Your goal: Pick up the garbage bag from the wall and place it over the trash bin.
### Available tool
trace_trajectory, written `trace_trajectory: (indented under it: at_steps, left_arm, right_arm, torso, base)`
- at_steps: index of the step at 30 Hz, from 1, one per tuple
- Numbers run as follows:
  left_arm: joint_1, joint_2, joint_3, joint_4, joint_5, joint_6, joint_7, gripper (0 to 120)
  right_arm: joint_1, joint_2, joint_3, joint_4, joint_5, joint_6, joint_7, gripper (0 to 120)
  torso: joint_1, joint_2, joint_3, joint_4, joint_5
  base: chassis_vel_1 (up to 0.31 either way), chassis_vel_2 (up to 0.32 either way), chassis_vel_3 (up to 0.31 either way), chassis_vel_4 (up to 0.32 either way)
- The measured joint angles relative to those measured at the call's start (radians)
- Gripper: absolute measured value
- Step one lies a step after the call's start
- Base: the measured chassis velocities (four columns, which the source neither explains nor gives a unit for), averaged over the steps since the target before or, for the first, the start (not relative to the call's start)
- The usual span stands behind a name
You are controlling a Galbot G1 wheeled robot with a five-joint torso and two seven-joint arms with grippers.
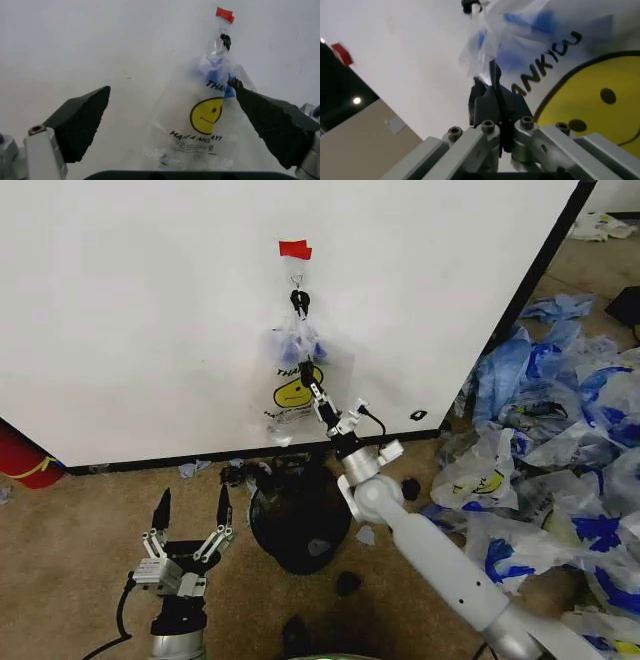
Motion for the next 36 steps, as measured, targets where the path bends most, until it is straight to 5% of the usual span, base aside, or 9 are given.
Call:
trace_trajectory:
  at_steps: [36]
  left_arm:
    - [-0.003, 0.044, 0.009, -0.004, -0.015, -0.007, -0.005, 99]
  right_arm:
    - [-0.221, -0.168, 0.086, 0.161, -0.104, 0.026, -0.074, 0]
  torso:
    - [0.000, 0.000, 0.000, 0.0001, -0.0003]
  base:
    - [0.000, 0.000, 0.000, 0.000]
